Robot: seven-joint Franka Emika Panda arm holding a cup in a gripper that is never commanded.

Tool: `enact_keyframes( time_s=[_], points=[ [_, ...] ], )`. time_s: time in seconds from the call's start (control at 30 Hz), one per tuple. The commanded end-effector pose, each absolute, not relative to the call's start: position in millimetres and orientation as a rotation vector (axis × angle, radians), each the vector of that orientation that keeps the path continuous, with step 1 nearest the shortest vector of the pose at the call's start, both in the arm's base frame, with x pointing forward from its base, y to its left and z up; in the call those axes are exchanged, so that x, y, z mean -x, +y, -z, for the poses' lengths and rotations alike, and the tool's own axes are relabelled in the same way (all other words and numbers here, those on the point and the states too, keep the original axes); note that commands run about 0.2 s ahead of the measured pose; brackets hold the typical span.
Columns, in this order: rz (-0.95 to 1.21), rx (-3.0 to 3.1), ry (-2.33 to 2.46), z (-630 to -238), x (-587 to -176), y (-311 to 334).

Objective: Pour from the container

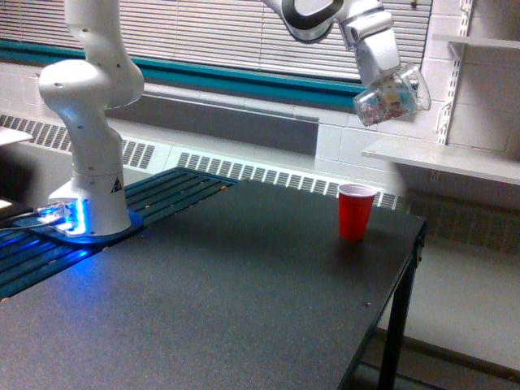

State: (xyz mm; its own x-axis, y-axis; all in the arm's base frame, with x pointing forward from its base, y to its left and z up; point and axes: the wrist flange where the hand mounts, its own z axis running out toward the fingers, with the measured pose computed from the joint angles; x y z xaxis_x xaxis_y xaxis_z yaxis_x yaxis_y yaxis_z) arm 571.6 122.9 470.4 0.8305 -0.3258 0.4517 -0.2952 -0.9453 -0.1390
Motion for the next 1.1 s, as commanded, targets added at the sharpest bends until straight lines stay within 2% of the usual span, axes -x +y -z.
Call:
enact_keyframes(
  time_s=[0.03, 0.6, 1.1],
  points=[
    [0.742, 2.950, 0.493, -470, -572, 124],
    [0.737, 2.989, 0.432, -459, -568, 146],
    [0.683, 3.010, 0.277, -432, -541, 196]
  ],
)
